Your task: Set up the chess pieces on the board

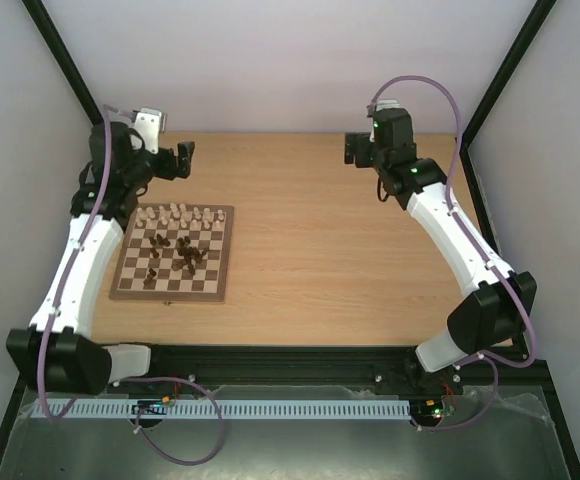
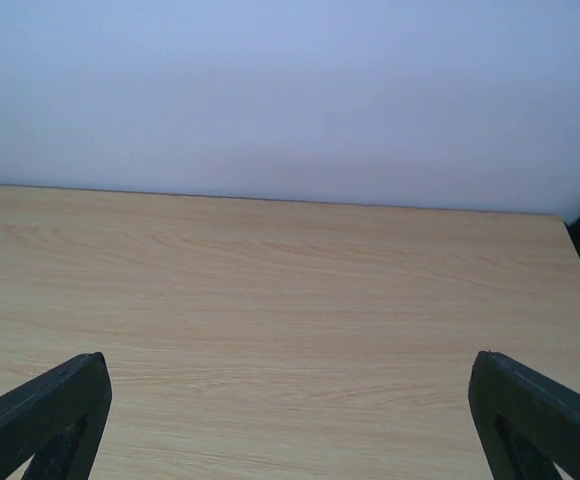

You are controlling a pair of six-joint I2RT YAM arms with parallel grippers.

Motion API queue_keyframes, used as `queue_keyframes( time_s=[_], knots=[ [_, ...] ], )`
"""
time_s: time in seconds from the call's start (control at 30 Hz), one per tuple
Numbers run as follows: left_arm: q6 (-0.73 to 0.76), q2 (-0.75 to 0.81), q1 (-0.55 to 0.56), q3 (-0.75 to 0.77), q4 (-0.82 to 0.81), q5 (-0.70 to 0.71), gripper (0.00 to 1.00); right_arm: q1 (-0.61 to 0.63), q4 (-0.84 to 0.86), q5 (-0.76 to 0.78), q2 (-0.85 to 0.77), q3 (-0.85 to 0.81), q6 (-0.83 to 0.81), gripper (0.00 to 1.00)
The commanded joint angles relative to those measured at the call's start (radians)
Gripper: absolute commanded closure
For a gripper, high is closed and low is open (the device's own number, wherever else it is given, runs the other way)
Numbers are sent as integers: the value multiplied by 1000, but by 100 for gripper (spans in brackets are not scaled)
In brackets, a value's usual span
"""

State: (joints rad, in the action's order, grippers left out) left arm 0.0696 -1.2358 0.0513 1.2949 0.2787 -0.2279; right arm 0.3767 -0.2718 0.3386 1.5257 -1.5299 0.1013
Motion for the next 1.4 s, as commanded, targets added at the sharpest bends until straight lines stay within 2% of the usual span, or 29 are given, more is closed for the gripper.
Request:
queue_keyframes(
  time_s=[0.0, 0.07, 0.17, 0.23, 0.43, 0.57, 0.67, 0.73, 0.83, 0.93, 1.03, 1.1, 1.2, 1.37],
  knots=[
    [-132, -106, -6, 39, 90, 15, 1, -21, -67, 1, -9, 38, 42, 1],
    [-159, -127, -13, 41, 112, 23, 1, -20, -68, -53, -17, 98, 5, 1],
    [-165, -118, -22, 23, 102, 38, 1, -21, -81, -243, -32, 190, -101, 1],
    [-170, -103, -33, -2, 84, 74, 1, -21, -111, -245, -10, 214, -37, 1],
    [-221, -97, -90, -59, 106, 231, 1, -21, -116, -378, -14, 221, -87, 1],
    [-115, -119, -181, -28, 186, 165, 1, -19, -152, -436, 2, 162, -126, 1],
    [-69, -196, -350, 39, 320, 7, 1, -2, -163, -455, -2, 143, -216, 1],
    [-14, -267, -466, 100, 433, -112, 9, 4, -134, -459, -16, 161, -255, 1],
    [63, -359, -604, 138, 557, -210, 24, 7, -142, -507, -1, 151, -303, 1],
    [107, -404, -690, 100, 584, -243, 30, 5, -177, -619, 37, 144, -319, 1],
    [159, -459, -742, 67, 612, -241, 38, 5, -231, -791, 93, 116, -322, 1],
    [196, -519, -765, 69, 650, -256, 47, 10, -236, -890, 119, 105, -321, 11],
    [219, -579, -787, 60, 672, -279, 49, 40, -227, -940, 157, 104, -304, 23],
    [254, -644, -792, 41, 660, -272, 52, 95, -226, -975, 203, 101, -297, 29]
  ],
)
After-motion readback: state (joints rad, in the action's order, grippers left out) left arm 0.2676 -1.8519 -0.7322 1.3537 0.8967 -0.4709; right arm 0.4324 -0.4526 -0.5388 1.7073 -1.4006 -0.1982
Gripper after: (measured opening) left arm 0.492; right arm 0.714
